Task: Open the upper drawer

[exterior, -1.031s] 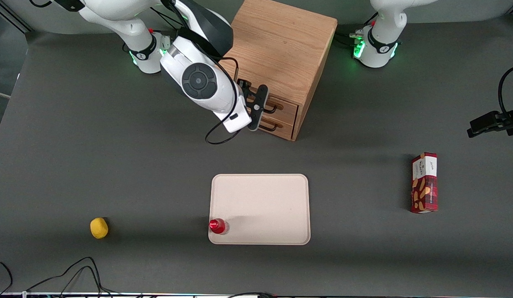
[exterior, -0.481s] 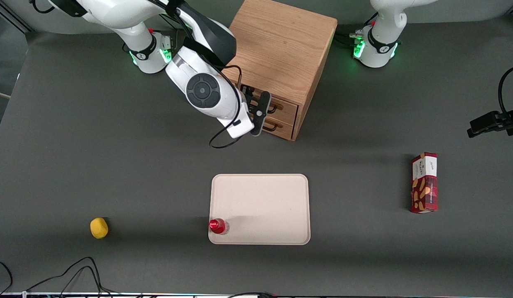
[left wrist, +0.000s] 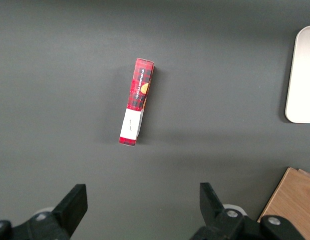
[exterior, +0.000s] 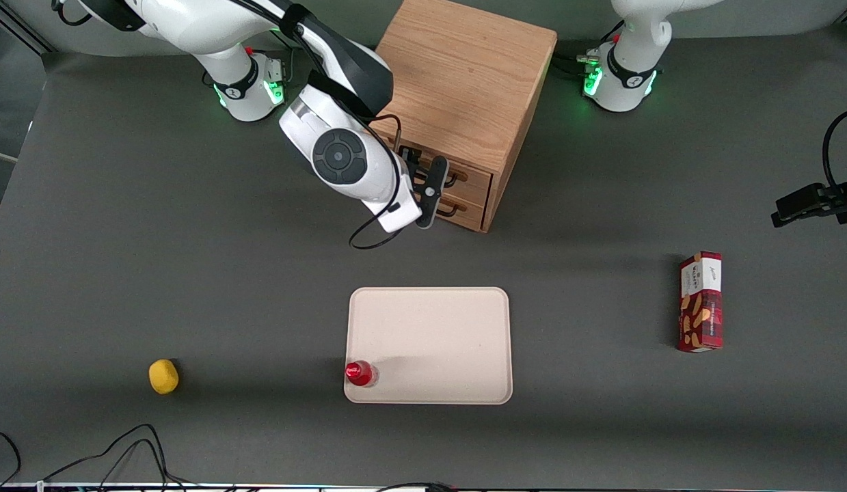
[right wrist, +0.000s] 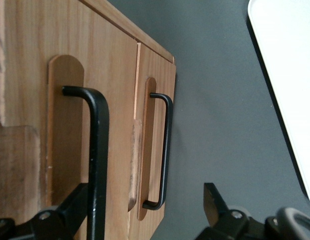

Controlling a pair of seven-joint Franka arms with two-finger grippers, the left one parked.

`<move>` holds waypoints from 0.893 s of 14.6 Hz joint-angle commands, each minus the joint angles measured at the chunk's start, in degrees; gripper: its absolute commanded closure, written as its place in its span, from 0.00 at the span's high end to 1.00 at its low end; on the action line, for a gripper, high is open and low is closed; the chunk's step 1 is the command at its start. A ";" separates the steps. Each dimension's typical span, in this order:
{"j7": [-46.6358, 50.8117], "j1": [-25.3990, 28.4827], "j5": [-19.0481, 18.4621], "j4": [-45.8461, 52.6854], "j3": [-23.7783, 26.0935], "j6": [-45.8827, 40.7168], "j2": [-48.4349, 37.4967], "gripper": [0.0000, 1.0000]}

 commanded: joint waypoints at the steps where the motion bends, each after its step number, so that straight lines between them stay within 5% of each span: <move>1: -1.95 -0.33 -0.80 0.27 -0.02 1.50 0.43 1.00; 13: -2.22 -2.70 -6.17 3.53 -0.90 4.48 1.49 1.00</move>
